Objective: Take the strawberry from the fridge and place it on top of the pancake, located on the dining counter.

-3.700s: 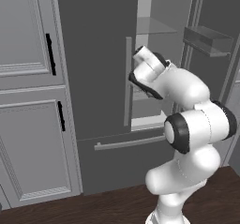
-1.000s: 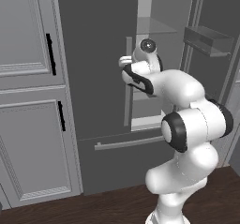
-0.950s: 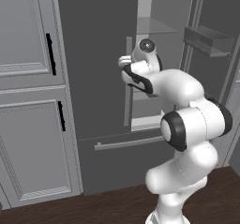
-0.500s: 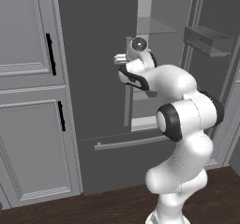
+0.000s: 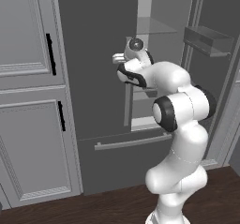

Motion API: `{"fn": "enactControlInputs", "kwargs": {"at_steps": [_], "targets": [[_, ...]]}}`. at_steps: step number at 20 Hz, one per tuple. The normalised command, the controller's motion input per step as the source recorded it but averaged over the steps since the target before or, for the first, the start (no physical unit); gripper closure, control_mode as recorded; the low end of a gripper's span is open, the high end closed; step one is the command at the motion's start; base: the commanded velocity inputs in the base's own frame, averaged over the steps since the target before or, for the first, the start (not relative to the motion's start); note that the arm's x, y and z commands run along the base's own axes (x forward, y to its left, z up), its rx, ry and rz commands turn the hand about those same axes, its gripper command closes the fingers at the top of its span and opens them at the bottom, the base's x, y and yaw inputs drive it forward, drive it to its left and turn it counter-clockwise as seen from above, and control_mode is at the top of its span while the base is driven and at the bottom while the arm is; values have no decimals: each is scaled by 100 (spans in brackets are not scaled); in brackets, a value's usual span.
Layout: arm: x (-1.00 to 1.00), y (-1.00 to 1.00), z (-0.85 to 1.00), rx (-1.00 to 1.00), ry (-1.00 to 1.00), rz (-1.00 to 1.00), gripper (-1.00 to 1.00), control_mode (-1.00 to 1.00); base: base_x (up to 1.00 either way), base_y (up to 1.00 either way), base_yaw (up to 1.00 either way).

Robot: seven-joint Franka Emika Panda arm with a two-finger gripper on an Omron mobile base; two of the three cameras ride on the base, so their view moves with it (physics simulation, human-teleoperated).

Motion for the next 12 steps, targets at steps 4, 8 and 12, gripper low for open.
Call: {"fn": "enactControlInputs", "kwargs": {"at_steps": [4,8,12], "targets": [[36,0,-14,0,0,-1,-100,-100,0,0,0],[39,0,-9,0,0,-1,-100,-100,0,0,0],[43,0,-1,0,0,0,-100,-100,0,0,0]]}}
